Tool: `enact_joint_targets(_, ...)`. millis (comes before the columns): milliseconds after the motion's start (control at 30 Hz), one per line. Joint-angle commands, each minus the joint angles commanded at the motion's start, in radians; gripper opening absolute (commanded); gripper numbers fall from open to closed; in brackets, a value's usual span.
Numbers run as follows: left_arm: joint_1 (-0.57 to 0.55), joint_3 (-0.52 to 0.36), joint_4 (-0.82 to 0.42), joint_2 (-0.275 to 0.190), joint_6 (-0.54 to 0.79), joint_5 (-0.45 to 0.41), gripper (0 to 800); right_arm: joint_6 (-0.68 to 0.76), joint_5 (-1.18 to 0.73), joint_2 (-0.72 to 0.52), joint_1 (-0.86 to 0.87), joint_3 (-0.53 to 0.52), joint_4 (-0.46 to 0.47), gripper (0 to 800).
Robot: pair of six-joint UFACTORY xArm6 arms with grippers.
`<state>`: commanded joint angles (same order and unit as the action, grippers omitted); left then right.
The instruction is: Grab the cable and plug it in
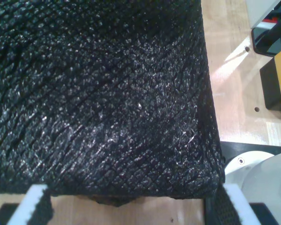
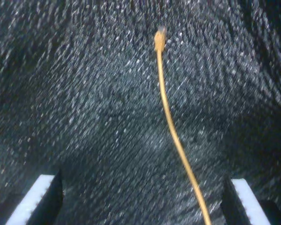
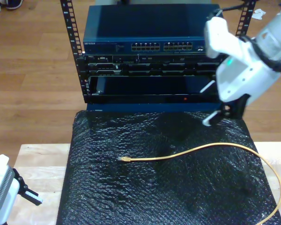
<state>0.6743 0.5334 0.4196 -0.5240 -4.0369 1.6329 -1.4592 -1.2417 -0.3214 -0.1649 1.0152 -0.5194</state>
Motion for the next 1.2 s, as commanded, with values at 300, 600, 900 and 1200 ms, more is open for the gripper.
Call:
enact_joint_targets(300, 0.002, -0.003, 0.000, 0.026, 0.000, -0.078, 800, 0.020, 0.118, 0.121, -0.143, 0.003, 0.008, 793)
enact_joint_targets(600, 0.003, -0.008, 0.000, 0.034, 0.000, -0.078, 800, 0.140, 0.229, 0.272, -0.305, 0.055, 0.155, 792)
enact_joint_targets(900, 0.003, -0.008, 0.000, 0.035, -0.002, -0.080, 800, 0.301, 0.287, 0.374, -0.394, 0.098, 0.318, 793)
enact_joint_targets(1200, 0.003, -0.008, 0.000, 0.034, -0.002, -0.078, 800, 0.405, 0.376, 0.460, -0.442, 0.095, 0.394, 791)
